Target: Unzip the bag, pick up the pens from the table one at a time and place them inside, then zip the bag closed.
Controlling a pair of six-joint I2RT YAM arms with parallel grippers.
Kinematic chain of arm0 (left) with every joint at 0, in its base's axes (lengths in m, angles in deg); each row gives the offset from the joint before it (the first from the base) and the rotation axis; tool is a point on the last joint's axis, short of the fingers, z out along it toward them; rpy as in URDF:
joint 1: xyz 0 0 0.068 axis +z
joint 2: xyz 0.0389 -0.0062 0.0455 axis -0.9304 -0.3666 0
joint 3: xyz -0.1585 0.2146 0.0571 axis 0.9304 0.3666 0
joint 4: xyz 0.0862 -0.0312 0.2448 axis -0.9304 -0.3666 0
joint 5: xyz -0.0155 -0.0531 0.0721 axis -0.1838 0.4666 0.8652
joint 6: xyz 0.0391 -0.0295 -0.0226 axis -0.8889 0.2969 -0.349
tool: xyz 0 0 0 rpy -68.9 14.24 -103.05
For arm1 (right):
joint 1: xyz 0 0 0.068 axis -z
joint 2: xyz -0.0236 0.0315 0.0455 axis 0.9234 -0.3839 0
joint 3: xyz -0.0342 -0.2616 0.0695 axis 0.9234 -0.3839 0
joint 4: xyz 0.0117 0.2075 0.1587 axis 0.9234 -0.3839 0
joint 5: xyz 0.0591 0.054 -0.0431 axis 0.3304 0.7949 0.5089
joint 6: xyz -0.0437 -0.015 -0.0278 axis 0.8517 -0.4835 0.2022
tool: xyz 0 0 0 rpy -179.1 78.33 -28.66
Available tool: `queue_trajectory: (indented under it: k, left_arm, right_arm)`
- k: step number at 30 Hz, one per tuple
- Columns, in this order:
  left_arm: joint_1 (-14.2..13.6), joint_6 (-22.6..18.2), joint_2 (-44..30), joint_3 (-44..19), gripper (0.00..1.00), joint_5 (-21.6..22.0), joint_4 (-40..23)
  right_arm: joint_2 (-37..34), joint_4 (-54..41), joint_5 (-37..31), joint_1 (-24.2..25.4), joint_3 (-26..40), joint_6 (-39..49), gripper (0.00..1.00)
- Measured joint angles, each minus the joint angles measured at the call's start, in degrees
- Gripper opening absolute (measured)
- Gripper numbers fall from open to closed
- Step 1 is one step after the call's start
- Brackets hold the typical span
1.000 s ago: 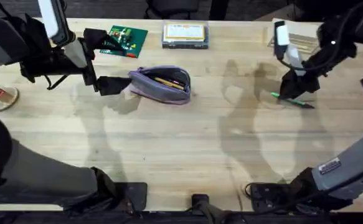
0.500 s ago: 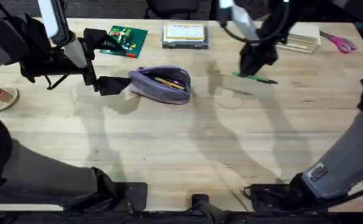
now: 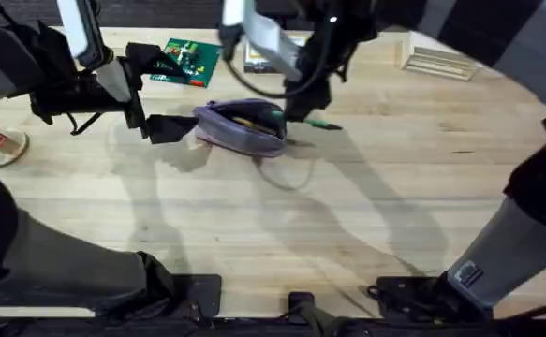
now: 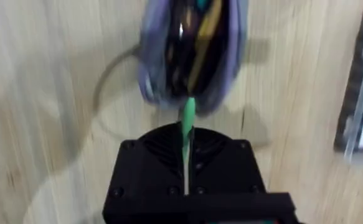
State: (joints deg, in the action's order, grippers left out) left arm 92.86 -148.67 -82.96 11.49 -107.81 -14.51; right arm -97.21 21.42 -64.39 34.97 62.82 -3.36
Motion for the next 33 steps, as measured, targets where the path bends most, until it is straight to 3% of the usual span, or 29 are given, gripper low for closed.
queue_trajectory:
  k: [9, 24, 33]
  left_arm:
    - [0.0, 0.0, 0.0, 0.0, 0.992, 0.0, 0.0]
    - [0.0, 0.0, 0.0, 0.0, 0.992, 0.0, 0.0]
    - [0.0, 0.0, 0.0, 0.0, 0.992, 0.0, 0.0]
  right_arm:
    - [0.0, 5.9, 0.1, -5.9, 0.0, -4.2, 0.032]
    - [-0.5, 15.5, 1.4, -6.4, 0.0, -10.9, 0.032]
    - [-8.0, 19.4, 3.5, -6.9, 0.1, -13.3, 0.032]
